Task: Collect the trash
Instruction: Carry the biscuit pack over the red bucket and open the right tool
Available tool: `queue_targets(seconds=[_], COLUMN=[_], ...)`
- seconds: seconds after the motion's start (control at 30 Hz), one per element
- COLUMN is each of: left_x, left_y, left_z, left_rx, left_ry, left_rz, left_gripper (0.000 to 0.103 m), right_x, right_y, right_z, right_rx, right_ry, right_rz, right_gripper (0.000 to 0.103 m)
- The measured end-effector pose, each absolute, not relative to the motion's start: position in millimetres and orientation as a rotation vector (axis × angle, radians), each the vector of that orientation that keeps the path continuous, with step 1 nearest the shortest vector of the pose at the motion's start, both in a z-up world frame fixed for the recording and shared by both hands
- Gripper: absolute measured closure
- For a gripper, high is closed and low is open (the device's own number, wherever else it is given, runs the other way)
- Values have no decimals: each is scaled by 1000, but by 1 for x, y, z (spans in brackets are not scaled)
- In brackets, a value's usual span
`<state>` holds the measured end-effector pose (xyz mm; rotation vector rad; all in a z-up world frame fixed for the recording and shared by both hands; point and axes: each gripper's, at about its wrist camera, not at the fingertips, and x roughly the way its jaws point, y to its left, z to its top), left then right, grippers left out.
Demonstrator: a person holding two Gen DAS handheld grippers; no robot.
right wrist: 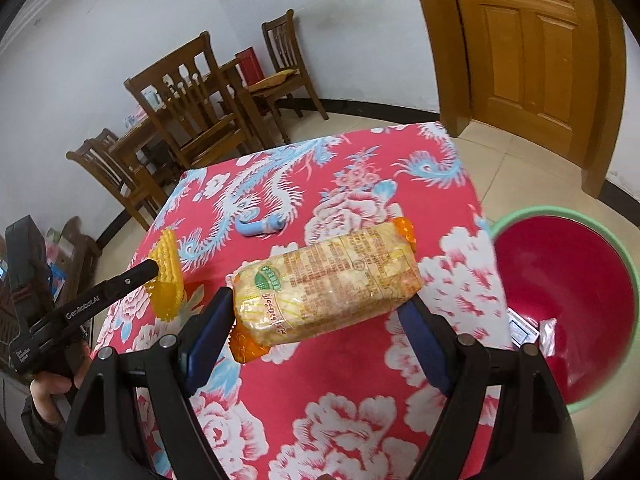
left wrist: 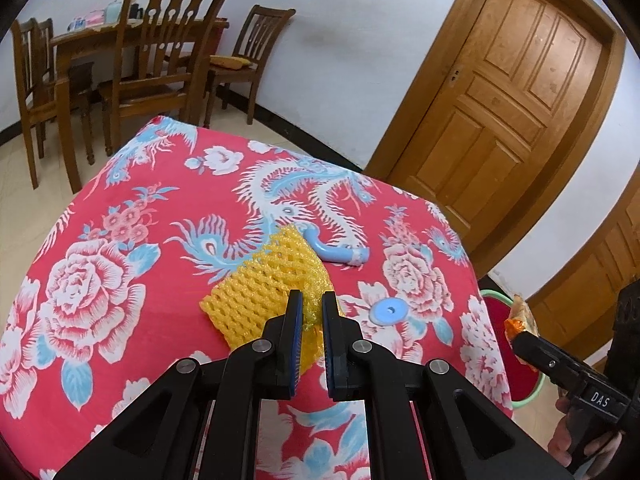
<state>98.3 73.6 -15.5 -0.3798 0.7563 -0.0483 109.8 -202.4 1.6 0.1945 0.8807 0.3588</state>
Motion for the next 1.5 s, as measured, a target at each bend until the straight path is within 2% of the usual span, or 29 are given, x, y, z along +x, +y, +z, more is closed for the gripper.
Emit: queue_targets(seconds=[0.77, 1.5], left_x=[107, 136], left_y=[19, -59], left_z=[-3, -9], left_rx=[-326, -250], left_ry=[771, 822], left_rz=[-141, -236], left_gripper=[94, 94], right_x=[88, 77], right_y=[-293, -394], right_z=[6, -18], right_rx=[294, 426], right_ry=[833, 831], right_rz=[198, 29], right_gripper=[20, 20])
